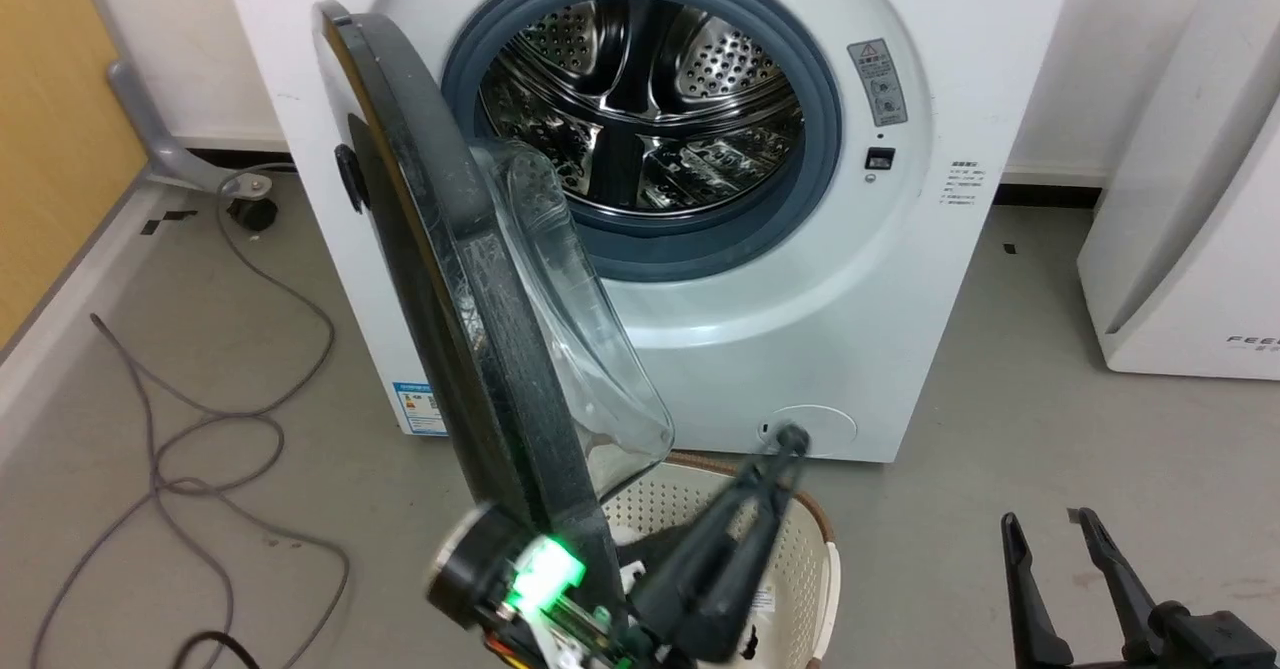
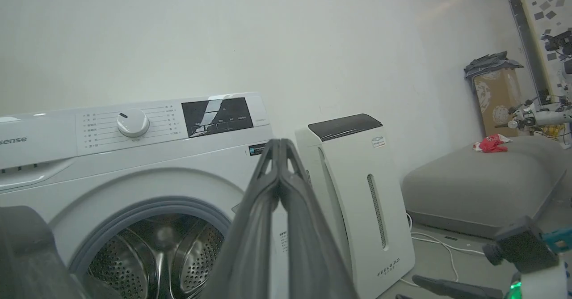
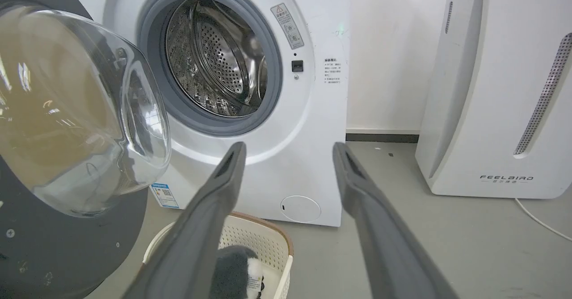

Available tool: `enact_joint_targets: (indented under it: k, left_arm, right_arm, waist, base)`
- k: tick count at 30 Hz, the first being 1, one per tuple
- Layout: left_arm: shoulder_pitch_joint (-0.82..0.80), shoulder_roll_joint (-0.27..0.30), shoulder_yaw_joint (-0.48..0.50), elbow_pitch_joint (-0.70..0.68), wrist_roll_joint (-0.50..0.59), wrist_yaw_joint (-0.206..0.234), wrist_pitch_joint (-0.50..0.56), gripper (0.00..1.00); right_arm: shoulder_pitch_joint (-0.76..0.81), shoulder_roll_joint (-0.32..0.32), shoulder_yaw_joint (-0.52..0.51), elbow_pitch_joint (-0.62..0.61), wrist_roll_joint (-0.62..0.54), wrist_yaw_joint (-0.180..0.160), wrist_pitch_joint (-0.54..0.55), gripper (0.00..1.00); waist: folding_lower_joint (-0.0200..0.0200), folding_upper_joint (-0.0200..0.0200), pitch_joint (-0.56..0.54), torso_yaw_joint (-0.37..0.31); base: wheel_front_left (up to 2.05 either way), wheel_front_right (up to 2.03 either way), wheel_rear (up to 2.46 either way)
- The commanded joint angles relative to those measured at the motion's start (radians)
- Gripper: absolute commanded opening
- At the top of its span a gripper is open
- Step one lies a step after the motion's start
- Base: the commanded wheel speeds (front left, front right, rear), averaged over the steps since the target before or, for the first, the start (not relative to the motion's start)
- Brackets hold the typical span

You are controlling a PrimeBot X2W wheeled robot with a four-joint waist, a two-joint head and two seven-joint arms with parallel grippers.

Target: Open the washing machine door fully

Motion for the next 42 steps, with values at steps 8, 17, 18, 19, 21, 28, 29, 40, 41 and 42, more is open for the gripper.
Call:
enact_joint_targets:
  k: [8, 17, 18, 19, 21, 28, 29, 40, 41, 42]
  left_arm:
    - [0.048, 0.032, -0.068, 0.103, 0.008, -0.003, -0.004, 0.0]
    - [0.073, 0.05, -0.056, 0.287, -0.026, 0.038, -0.004, 0.0]
    - [0.072, 0.049, -0.05, 0.302, -0.031, 0.045, -0.004, 0.0]
    - [0.072, 0.05, -0.044, 0.319, -0.036, 0.051, -0.004, 0.0]
    - [0.069, 0.049, -0.028, 0.346, -0.046, 0.067, -0.004, 0.0]
    - [0.059, 0.056, 0.018, 0.395, -0.074, 0.103, -0.004, 0.0]
    - [0.058, 0.058, 0.021, 0.396, -0.076, 0.105, -0.004, 0.0]
    - [0.102, 0.08, 0.023, 0.366, -0.086, 0.126, -0.004, 0.0]
    - [0.11, 0.083, 0.027, 0.359, -0.087, 0.132, -0.004, 0.0]
    - [0.117, 0.087, 0.031, 0.353, -0.089, 0.137, -0.004, 0.0]
  right_arm:
    - [0.004, 0.004, -0.002, 0.008, 0.001, 0.001, -0.004, 1.0]
    - [-0.005, 0.004, -0.005, 0.011, -0.002, 0.001, -0.004, 1.0]
    - [-0.005, 0.004, -0.005, 0.013, -0.003, 0.001, -0.004, 1.0]
    - [-0.005, 0.004, -0.005, 0.014, -0.003, 0.001, -0.004, 1.0]
    - [-0.006, 0.004, -0.007, 0.015, -0.004, 0.001, -0.004, 1.0]
    - [-0.006, 0.004, -0.012, 0.02, -0.005, 0.001, -0.004, 1.0]
    - [-0.005, 0.004, -0.011, 0.021, -0.006, 0.001, -0.004, 1.0]
    - [0.001, 0.004, -0.007, 0.024, 0.005, 0.001, -0.004, 1.0]
    - [0.002, 0.004, -0.006, 0.025, 0.007, 0.001, -0.004, 1.0]
    - [0.002, 0.004, -0.008, 0.025, 0.009, 0.001, -0.004, 1.0]
  waist:
    - [-0.0001, -0.0001, 0.01, 0.02]
    - [-0.0001, -0.0001, 0.027, 0.036]
    - [-0.0001, -0.0001, 0.029, 0.039]
    - [-0.0001, -0.0001, 0.031, 0.042]
    - [-0.0001, -0.0001, 0.035, 0.048]
    - [-0.0001, -0.0001, 0.042, 0.086]
    - [-0.0001, -0.0001, 0.042, 0.094]
    - [-0.0001, -0.0001, 0.037, 0.207]
    - [-0.0001, -0.0001, 0.038, 0.219]
    - [-0.0001, -0.0001, 0.039, 0.232]
  base:
    - [0.0, 0.0, 0.0]
    - [0.0, 0.0, 0.0]
    - [0.0, 0.0, 0.0]
    - [0.0, 0.0, 0.0]
    - [0.0, 0.0, 0.0]
    - [0.0, 0.0, 0.0]
    - [0.0, 0.0, 0.0]
    - [0.0, 0.0, 0.0]
    - [0.0, 0.0, 0.0]
    - [0.0, 0.0, 0.0]
